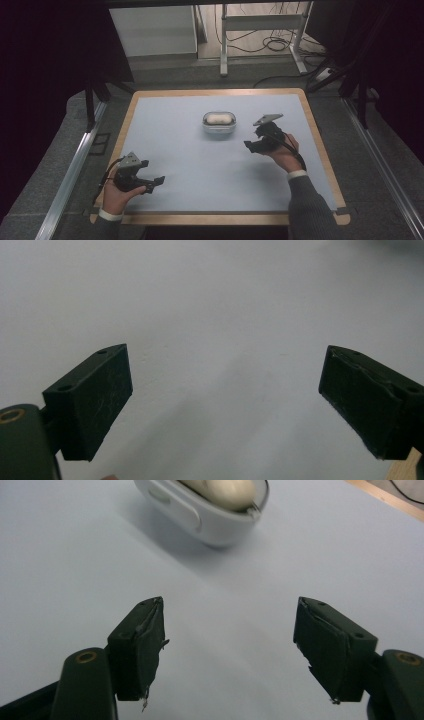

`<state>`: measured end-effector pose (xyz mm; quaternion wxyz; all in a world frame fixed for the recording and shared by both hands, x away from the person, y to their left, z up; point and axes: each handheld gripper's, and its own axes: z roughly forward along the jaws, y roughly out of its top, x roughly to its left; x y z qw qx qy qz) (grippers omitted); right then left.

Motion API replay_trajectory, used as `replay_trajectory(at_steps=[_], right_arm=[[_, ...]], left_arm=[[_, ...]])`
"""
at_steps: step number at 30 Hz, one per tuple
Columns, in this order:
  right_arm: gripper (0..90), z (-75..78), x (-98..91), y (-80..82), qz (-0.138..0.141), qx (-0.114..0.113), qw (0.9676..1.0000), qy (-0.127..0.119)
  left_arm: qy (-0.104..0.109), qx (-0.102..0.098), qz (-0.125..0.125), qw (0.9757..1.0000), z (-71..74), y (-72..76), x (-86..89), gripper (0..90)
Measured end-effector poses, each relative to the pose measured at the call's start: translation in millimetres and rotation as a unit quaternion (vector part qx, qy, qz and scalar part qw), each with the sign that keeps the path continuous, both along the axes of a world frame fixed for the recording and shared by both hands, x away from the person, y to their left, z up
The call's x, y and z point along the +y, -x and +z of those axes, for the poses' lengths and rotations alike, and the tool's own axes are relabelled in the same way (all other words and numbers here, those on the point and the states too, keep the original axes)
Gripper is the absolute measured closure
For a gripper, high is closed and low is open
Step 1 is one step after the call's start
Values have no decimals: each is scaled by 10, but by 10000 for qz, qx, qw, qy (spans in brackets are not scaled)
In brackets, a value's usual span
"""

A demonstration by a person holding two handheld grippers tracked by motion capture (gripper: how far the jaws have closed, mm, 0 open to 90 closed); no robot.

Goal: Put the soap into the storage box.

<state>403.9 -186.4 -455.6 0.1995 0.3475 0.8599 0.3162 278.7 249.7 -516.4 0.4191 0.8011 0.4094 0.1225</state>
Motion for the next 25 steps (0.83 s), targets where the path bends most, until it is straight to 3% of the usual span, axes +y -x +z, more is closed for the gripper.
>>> replay_trajectory(at_steps=[2, 6, 11, 13, 17, 19, 25], right_arm=[[276, -62, -198, 141, -87, -22, 9996, -272], [264, -151, -356, 271, -214, -71, 9992, -344], [259, -337, -568, 458, -409, -40, 9972, -620], [253, -373, -581, 461, -419, 95, 9980, -456], [256, -405, -618, 485, -509, 113, 9969, -594], [253, -421, -622, 504, -500, 16, 9976, -471], [235, -405, -596, 525, -516, -138, 9977, -417]], left_arm=[[-42, 17, -17, 10000, -16, -7, -19, 74], [-66, 16, -12, 10000, -22, -8, -26, 74], [-106, 5, 36, 9999, -16, -4, -13, 74], [-106, 3, 35, 9999, -15, -2, -14, 74], [-98, -7, 28, 9999, -13, 0, -16, 74], [-108, -20, 36, 9999, -10, -1, -8, 74], [-102, -35, 35, 9999, -2, 3, 4, 74]])
